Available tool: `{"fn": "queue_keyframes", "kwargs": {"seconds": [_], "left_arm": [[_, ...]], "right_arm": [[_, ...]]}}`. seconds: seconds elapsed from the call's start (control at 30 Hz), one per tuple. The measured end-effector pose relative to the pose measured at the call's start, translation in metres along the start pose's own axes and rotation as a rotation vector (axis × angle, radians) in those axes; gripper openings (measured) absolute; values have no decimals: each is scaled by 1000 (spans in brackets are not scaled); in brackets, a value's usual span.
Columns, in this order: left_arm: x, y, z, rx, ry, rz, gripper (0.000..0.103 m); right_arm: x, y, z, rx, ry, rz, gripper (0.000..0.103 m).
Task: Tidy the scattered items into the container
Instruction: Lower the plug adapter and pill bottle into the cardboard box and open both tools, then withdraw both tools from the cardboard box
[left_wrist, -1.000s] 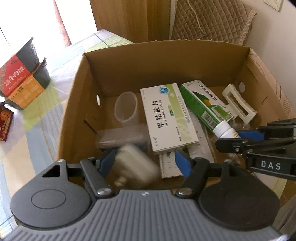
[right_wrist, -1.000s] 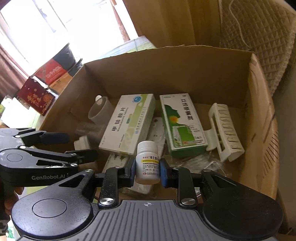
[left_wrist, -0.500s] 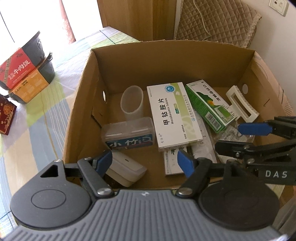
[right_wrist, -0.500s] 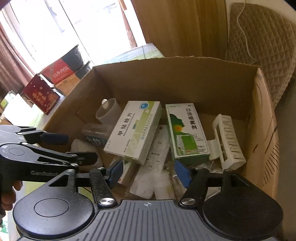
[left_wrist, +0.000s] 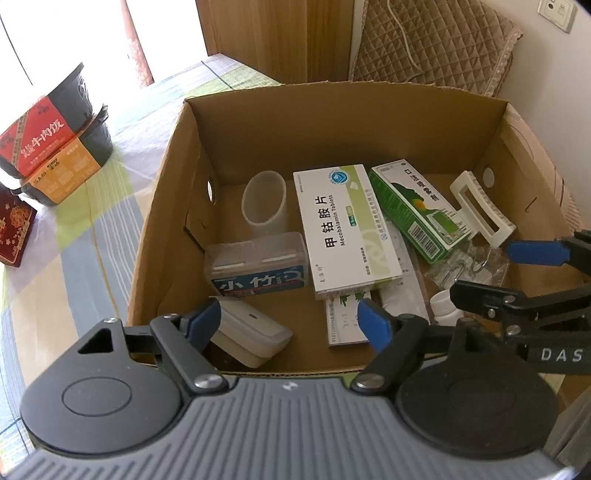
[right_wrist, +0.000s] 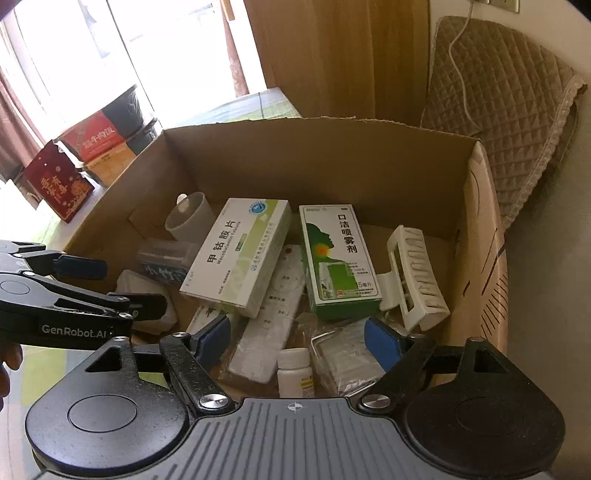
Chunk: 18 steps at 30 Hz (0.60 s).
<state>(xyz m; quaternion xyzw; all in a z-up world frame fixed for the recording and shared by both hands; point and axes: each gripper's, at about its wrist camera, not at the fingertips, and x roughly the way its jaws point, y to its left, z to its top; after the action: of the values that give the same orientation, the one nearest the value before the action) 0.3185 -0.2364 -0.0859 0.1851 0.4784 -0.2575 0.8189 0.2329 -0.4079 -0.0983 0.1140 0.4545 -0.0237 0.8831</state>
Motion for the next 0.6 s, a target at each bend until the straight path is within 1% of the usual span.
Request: {"fn": "queue_keyframes", "kwargs": {"seconds": [0.2, 0.33, 0.4, 0.47, 0.5, 0.53, 0.6], "left_arm": [[-4, -3, -1, 3, -7, 8, 79], [-10, -6, -2, -3, -21, 17, 79], [-14, -7, -3, -10, -30, 21, 80], [-20, -8, -5, -21, -40, 26, 84], [-22, -9, -5, -27, -44, 29, 85], [-25, -9, -6, -34, -48, 31, 86], [-32, -10, -8, -48, -59, 38, 86]], "right_arm": [[-11, 9, -5, -50, -46, -38, 85], [-16, 12, -9, -61, -76, -61, 85], [-22, 13, -12, -66, -100, -69, 85], [-28, 12, -16, -55, -117, -65, 86], [-31, 12, -18, -46, -127, -64, 93], [-34, 13, -20, -39, -141, -68, 103], [-42, 15, -23, -33, -168, -67, 103]]}}
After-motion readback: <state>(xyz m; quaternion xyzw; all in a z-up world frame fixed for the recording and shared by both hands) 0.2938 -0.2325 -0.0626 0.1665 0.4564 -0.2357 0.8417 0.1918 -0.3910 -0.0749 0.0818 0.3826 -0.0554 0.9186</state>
